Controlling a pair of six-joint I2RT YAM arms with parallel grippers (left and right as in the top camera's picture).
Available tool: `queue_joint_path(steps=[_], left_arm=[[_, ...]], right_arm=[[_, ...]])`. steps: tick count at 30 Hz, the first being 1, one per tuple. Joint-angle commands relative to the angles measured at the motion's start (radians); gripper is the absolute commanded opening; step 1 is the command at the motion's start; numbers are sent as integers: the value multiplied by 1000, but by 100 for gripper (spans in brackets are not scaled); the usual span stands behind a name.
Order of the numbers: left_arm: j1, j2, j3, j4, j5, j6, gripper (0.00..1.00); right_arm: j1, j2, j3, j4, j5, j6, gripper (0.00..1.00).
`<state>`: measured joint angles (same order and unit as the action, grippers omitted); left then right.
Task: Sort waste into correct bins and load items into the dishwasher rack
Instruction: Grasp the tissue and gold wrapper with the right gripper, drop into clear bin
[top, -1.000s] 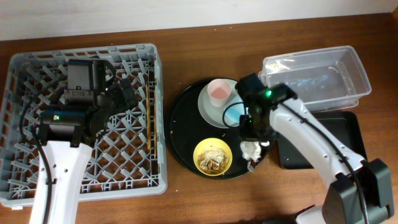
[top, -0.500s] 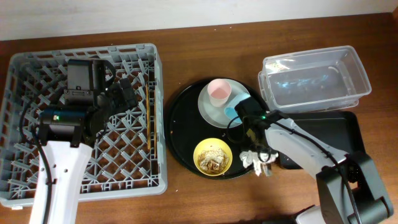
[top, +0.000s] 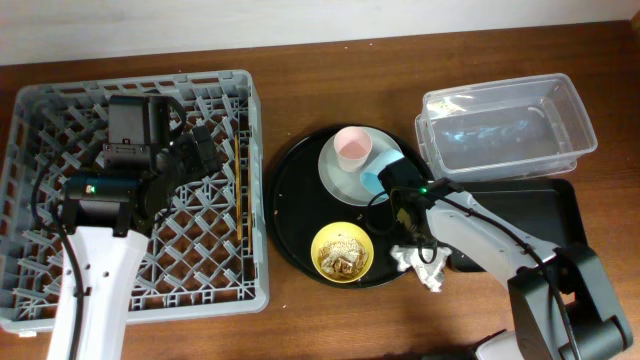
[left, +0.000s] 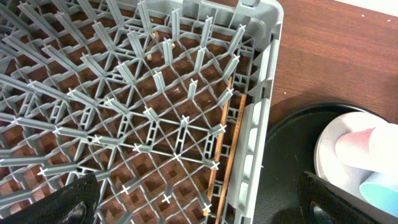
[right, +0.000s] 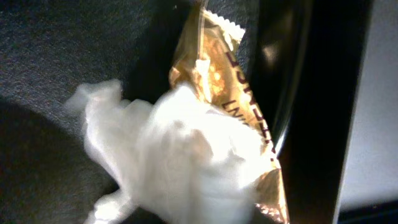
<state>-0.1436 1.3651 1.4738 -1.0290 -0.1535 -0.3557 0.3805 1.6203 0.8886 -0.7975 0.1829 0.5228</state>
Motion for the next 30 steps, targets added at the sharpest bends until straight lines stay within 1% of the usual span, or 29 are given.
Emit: queue_joint_path(steps=[1,2,3,5,6,7,8,9,10,11,12,13,14,15,16,19,20,22,23,24,27,28,29,30], left_arm=[[3,-6,11,2,0,2,99],[3,-6,11,2,0,2,99],[3,-6,11,2,0,2,99],[3,-6,11,2,0,2,100],[3,-6,11,2,0,2,99],[3,-6,11,2,0,2,99],[3,-6,11,2,0,2,99],[3,-6,11,2,0,2,99],[3,-6,11,2,0,2,99],[3,-6,11,2,0,2,100],[3,-6,11,2,0,2,99],[3,-6,11,2,0,2,99],[3,-6,11,2,0,2,99],[3,-6,11,2,0,2,99],[3,-6,11,2,0,2,99],[3,-6,11,2,0,2,99],[3,-6,11,2,0,2,99],[3,-6,11,2,0,2,99],[3,-6,11,2,0,2,99],[3,-6,11,2,0,2,99],[3,-6,11,2,0,2,100],[3,-6,11,2,0,2,99],[3,-6,11,2,0,2,99],[3,-6,11,2,0,2,99]], right_arm=[[5,-2,37,-9,-15,-35,8],[5,-2,73,-10,-31,-93,4],[5,-2,106,-10,-56,-145,4],[3,-2,180,-40,-60,-157,4],[3,-2,232,-84,-59,-157,4],[3,-2,330,-183,-58,-158,4],[3,-2,357,-228,-47,-169,4],[3,-2,360,-315,10,-171,32],[3,-2,351,-353,24,-171,45],[4,-2,327,-375,23,-168,50],[3,-2,290,-369,23,-124,54],[4,-2,236,-312,12,-84,66],[4,-2,195,-256,-3,-59,71],[4,-2,168,-218,-3,-35,72],[4,-2,116,-138,-13,-9,75],[5,-2,34,15,-106,-8,75],[5,-2,24,29,-104,-9,75],[5,-2,24,35,-105,-8,75],[5,-2,24,31,-103,-9,70],[3,-4,30,29,-92,-10,69],[-3,-66,161,-106,-94,-12,69],[-3,-82,178,-124,-98,-5,73],[-3,-89,177,-127,-105,13,79],[-3,-88,177,-126,-122,14,92]])
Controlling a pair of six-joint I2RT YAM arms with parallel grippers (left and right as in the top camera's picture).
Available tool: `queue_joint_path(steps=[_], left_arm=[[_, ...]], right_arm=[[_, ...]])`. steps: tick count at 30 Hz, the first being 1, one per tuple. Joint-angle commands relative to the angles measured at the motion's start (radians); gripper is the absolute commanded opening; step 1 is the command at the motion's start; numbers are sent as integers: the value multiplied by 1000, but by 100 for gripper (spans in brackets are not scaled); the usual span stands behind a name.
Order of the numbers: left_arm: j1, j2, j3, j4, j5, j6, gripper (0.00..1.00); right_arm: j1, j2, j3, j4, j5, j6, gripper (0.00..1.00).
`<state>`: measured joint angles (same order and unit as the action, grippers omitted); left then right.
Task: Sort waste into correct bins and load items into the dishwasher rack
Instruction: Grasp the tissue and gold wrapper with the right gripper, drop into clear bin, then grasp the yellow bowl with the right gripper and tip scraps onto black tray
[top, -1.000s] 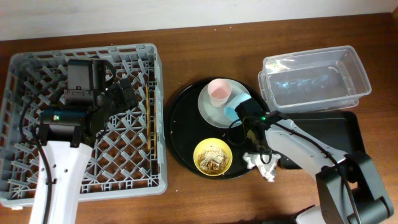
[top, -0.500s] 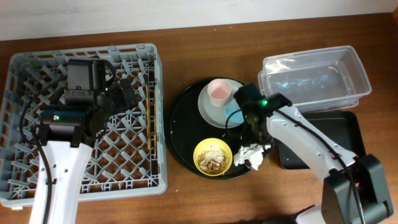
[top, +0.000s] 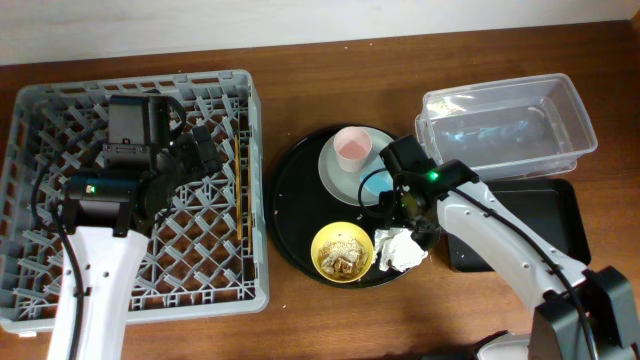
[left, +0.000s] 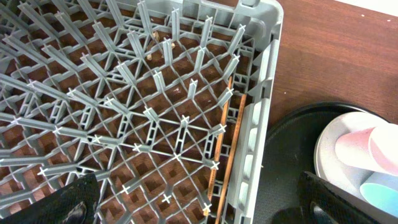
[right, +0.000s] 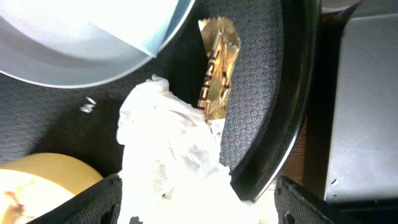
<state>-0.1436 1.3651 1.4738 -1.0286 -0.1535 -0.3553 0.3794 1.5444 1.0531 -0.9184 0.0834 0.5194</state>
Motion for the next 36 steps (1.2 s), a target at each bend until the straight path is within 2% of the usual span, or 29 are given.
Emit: queue_joint_path(steps=[1,5,8,9,11,12,14,15,18,19,21,23,27,28,29,30,31,32,33,34,36], left_arm=[[3,-6,11,2,0,1,99],[3,-6,11,2,0,1,99],[3,-6,11,2,0,1,99],[3,-6,11,2,0,1,99],[3,-6,11,2,0,1,99],[3,-6,11,2,0,1,99],[3,-6,11,2,0,1,99],[3,-6,11,2,0,1,99],[3,-6,11,2,0,1,99],[3,-6,11,2,0,1,99],[3,-6,11,2,0,1,99],[3,-6,11,2,0,1,99],[3,-6,11,2,0,1,99],[3,-6,11,2,0,1,99],[3,-6,11,2,0,1,99],[3,-6,11,2,0,1,99],[3,-6,11,2,0,1,99],[3,-6,11,2,0,1,99],[3,-6,11,2,0,1,99],[3,-6,11,2,0,1,99],[3,-6,11,2,0,1,99]], right_arm=[[-2,-10,11,-2,-68,51,95],[3,25,-118,146,-108,92,95],[3,58,-214,250,-109,92,82],[3,68,-246,301,-109,92,65],[3,68,-249,305,-110,91,44],[-3,57,-232,275,-125,87,29],[-22,0,-108,151,-125,15,7],[-35,-31,-26,92,-120,-25,4],[-130,-95,154,-3,72,-45,4],[-203,-89,155,50,154,-45,4],[-330,-39,145,207,172,-50,4],[-433,74,145,404,172,-129,4],[-510,180,146,542,172,-131,6],[-517,180,146,553,172,-131,31],[-517,179,146,557,172,-142,60],[-517,174,151,541,145,-229,88],[-517,161,180,489,130,-275,94],[-517,146,228,418,130,-280,95],[-517,127,319,274,109,-280,95],[-514,111,423,111,12,-283,95],[-467,93,593,-192,-308,-425,88]])
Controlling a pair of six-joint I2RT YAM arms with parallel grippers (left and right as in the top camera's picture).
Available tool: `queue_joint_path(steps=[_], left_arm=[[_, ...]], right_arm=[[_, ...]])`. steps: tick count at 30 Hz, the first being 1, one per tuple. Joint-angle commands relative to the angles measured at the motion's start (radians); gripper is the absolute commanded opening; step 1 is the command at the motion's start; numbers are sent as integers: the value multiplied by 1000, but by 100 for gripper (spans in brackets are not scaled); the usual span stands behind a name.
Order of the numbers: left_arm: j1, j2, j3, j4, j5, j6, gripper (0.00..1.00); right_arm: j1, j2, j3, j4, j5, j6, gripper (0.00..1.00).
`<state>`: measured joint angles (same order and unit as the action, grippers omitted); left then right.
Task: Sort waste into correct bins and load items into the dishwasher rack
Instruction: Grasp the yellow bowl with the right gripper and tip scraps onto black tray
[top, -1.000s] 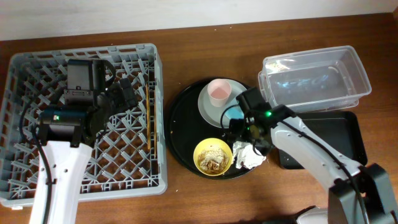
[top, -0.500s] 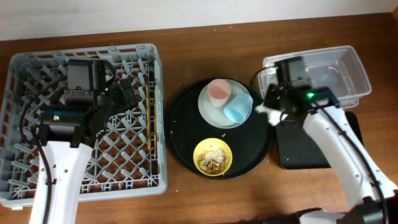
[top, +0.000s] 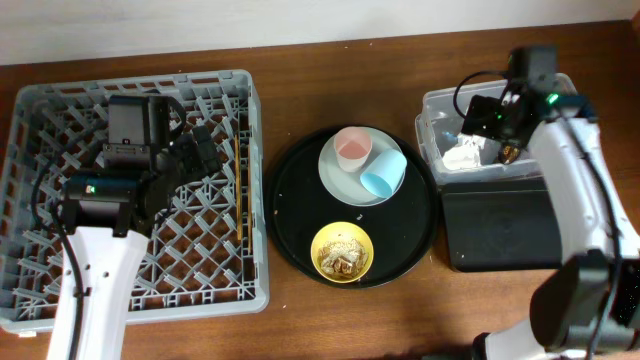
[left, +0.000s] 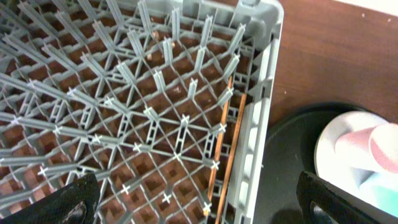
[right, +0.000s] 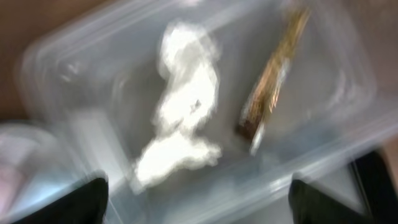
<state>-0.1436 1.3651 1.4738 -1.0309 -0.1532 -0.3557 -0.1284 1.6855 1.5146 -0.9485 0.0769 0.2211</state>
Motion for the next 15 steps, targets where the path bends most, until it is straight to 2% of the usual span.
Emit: queue_joint_path(steps=[1,2,4,6,7,8,10,12,15], left_arm=[[3,-6,11,4,-1,2,99],[3,-6,11,4,-1,2,100],[3,-6,11,4,-1,2,99],[3,-6,11,4,-1,2,99],[3,-6,11,4,-1,2,99],[3,-6,11,4,-1,2,99],[3,-6,11,4,-1,2,99],[3,-6,11,4,-1,2,99],[3,-6,11,4,-1,2,99]], right_arm=[[94,-57,153,-271,-447,-188,84],[190,-58,146,-367,-544,-257,78],[422,-58,92,-407,-496,-264,65],[643,-58,-11,-343,-377,-106,63],[748,-58,-87,-270,-371,-54,63],[884,-58,-202,-122,-330,4,63],[999,-58,-307,5,-216,106,63],[1109,-58,-350,74,-12,181,63],[1155,-57,-350,116,98,209,60]])
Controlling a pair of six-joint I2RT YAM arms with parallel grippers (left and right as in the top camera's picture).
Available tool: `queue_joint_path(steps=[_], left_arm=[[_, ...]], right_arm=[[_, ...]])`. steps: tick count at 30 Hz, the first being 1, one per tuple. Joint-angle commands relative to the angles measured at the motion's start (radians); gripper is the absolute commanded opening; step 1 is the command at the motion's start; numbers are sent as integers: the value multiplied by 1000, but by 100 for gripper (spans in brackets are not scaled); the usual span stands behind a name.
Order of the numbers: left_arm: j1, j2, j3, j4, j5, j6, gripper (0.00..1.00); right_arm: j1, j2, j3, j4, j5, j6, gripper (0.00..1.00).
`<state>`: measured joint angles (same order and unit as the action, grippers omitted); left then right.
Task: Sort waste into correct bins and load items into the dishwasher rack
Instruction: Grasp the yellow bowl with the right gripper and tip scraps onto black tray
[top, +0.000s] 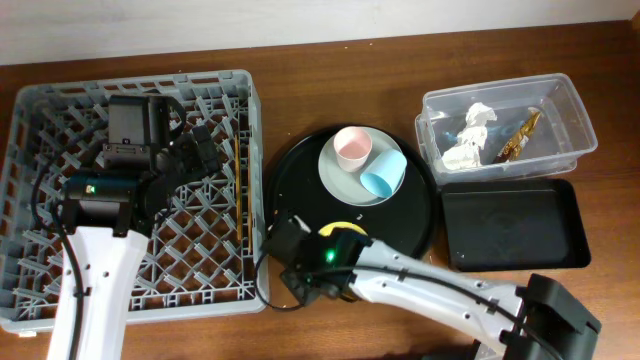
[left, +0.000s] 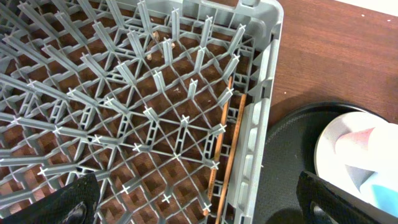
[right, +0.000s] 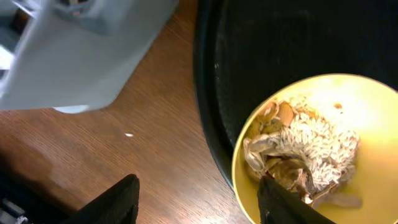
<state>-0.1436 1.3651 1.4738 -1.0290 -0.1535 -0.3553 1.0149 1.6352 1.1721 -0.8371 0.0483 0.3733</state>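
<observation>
A yellow bowl (right: 311, 146) of rice and food scraps sits at the front of the round black tray (top: 295, 170). My right gripper (right: 196, 202) is open and low: one finger over the bowl's left rim, the other over the wooden table. Overhead, the right gripper (top: 305, 275) covers most of the bowl (top: 345, 228). A pink cup (top: 351, 148) and a blue cup (top: 383, 174) lie on a white plate (top: 335, 178). My left gripper (left: 202, 202) hangs open over the grey dishwasher rack (left: 155, 112), holding nothing.
A clear bin (top: 508, 125) at the back right holds a white tissue (top: 468, 138) and a gold wrapper (top: 520, 135). A black bin (top: 510, 225) lies in front of it. A brown stick (left: 225, 155) rests along the rack's right wall.
My right gripper has left the clear bin at the back right and is now at the tray's front left, open at the yellow bowl's rim. The left arm has not moved.
The tissue and gold wrapper first lay at the tray's right edge under my right gripper. Then the tissue lay beside the yellow bowl. Later both were inside the clear bin with the gripper above them. Now the gripper is at the bowl.
</observation>
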Motion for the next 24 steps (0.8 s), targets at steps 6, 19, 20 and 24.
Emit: queue_joint_path(steps=[6,19,20,24], left_arm=[[3,-6,11,2,0,1,99],[3,-6,11,2,0,1,99],[3,-6,11,2,0,1,99],[3,-6,11,2,0,1,99]], right_arm=[[13,44,-13,27,109,81,48],[11,126,-84,74,103,81,15],[10,126,-83,75,110,80,14],[-14,93,16,-14,159,77,4]])
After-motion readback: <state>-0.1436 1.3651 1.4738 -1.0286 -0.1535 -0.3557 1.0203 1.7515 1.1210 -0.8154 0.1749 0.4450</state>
